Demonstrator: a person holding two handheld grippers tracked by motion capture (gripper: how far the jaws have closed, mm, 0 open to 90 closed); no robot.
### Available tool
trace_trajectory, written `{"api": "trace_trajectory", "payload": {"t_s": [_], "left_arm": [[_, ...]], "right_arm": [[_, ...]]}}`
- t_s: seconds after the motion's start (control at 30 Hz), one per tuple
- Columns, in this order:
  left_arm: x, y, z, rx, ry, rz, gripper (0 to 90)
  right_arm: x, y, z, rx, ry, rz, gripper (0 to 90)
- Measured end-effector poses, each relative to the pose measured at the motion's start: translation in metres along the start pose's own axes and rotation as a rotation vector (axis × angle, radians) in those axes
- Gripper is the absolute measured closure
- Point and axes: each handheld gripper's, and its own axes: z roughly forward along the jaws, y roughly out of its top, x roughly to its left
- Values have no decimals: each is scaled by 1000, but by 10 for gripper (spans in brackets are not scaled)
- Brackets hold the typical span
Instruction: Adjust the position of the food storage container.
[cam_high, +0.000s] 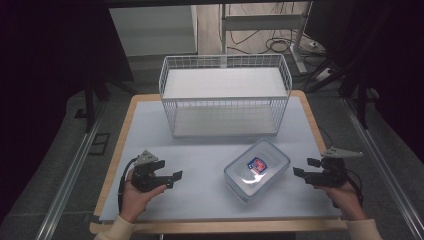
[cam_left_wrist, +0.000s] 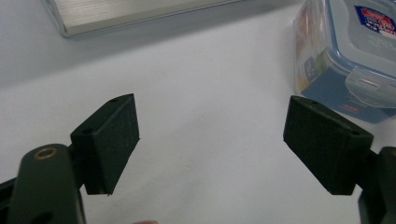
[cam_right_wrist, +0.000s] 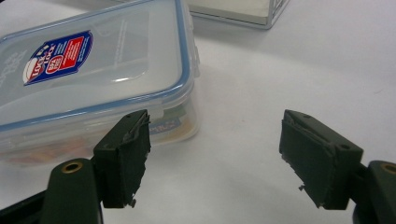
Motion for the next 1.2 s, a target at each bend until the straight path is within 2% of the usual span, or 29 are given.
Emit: {"api": "trace_trajectory", "payload": {"t_s": [0.07, 0.2, 0.4, 0.43, 0.47, 0.5, 0.53, 0.57, 0.6, 0.63, 0.67, 0.7, 0.73, 0.8, 0.83, 0.87, 0.9, 0.97, 1.0, 1.03, 1.07, 1.1, 1.13, 1.17, 1.2], "left_arm": [[1, 1, -1, 3, 1, 3, 173], [4, 0, -4, -2, 7, -17, 164], [6, 2, -6, -11, -4, -38, 164], [4, 3, -7, -11, -8, -34, 162], [4, 3, -7, -11, -8, -34, 161], [3, 3, -7, -11, -11, -31, 160], [3, 3, -7, -11, -11, -31, 159], [3, 4, -7, -13, -14, -35, 158], [3, 4, -7, -13, -14, -35, 157], [3, 4, -8, -16, -13, -35, 157], [3, 4, -8, -16, -13, -35, 157], [4, 4, -8, -16, -13, -36, 157], [4, 3, -8, -15, -14, -37, 157], [5, 2, -7, -11, -14, -41, 157], [6, 2, -7, -8, -14, -42, 156], [6, 2, -6, -7, -13, -41, 156], [5, 2, -6, -7, -12, -39, 155], [5, 2, -6, -6, -13, -39, 154], [5, 2, -7, -7, -13, -39, 154], [5, 2, -7, -7, -14, -39, 154], [5, 2, -7, -7, -14, -39, 155], [5, 1, -7, -5, -14, -39, 155], [5, 1, -7, -5, -14, -39, 155], [5, 1, -7, -4, -14, -39, 155], [5, 1, -6, -3, -15, -40, 155]], "right_arm": [[0, 1, 1, 2, -3, 0, 241], [1, 4, 1, 9, 5, -5, 243], [10, 19, -15, -28, 30, -18, 267], [17, 25, -19, -41, 37, -28, 278], [17, 25, -19, -41, 37, -28, 278], [25, 30, -22, -53, 55, -41, 290], [25, 30, -22, -53, 55, -41, 290], [35, 37, -25, -66, 90, -65, 301], [35, 37, -25, -66, 90, -65, 301], [46, 44, -25, -63, 118, -90, 310], [46, 44, -25, -63, 118, -90, 310], [59, 49, -23, -49, 153, -128, 332], [59, 49, -23, -49, 153, -128, 332], [71, 51, -20, -40, 169, -168, 355], [80, 52, -18, -27, 190, -194, 386], [80, 52, -18, -27, 190, -194, 386], [88, 51, -18, -14, 212, -226, 427], [90, 50, -17, -5, 217, -236, 455], [94, 49, -17, 5, 226, -248, 498], [97, 46, -14, 24, 247, -263, 583], [97, 46, -14, 24, 247, -263, 583], [100, 43, -12, 46, 261, -277, 679], [100, 43, -12, 46, 261, -277, 679], [103, 39, -9, 71, 287, -297, 752], [103, 39, -9, 71, 287, -297, 752]]}}
